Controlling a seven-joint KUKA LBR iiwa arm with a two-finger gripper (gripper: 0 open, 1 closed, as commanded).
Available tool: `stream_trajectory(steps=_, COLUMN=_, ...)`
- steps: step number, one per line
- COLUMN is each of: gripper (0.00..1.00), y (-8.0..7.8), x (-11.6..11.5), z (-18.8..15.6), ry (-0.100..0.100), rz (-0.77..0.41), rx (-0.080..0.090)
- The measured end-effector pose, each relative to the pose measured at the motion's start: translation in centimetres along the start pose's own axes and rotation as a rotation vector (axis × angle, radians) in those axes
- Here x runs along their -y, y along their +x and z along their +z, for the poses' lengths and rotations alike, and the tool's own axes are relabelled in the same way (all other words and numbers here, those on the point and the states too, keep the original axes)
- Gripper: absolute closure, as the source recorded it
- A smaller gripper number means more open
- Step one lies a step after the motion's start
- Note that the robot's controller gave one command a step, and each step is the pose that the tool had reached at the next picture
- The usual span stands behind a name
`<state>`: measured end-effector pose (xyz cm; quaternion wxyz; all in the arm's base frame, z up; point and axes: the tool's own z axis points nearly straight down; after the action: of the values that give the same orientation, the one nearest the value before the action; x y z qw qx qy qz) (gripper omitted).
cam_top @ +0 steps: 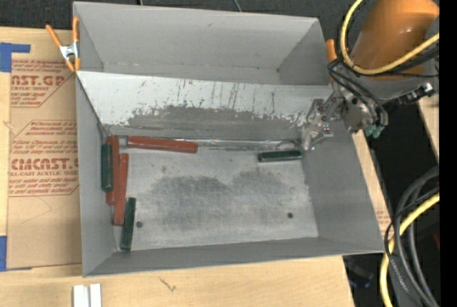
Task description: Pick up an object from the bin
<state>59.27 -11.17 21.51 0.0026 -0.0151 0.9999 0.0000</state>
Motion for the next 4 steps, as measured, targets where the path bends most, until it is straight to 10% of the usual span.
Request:
stream_trajectory(steps=1, gripper=1.0, y=0.0, x=0.0, z=0.1, ry=-0.001, rz=0.0, rx=-0.002)
stream_trajectory(steps=2, gripper=0.0, y=0.6, x=0.1, z=10.0, ry=-0.002, rz=0.016, rx=-0.007)
stream_trajectory(steps=3, gripper=0.0, y=0.4, x=0.2, z=9.8, ry=-0.001, rz=0.017, rx=-0.003)
stream_trajectory(steps=4, gripper=1.0, y=-0.3, x=-1.1, z=14.0, ry=0.001, rz=0.017, rx=0.008)
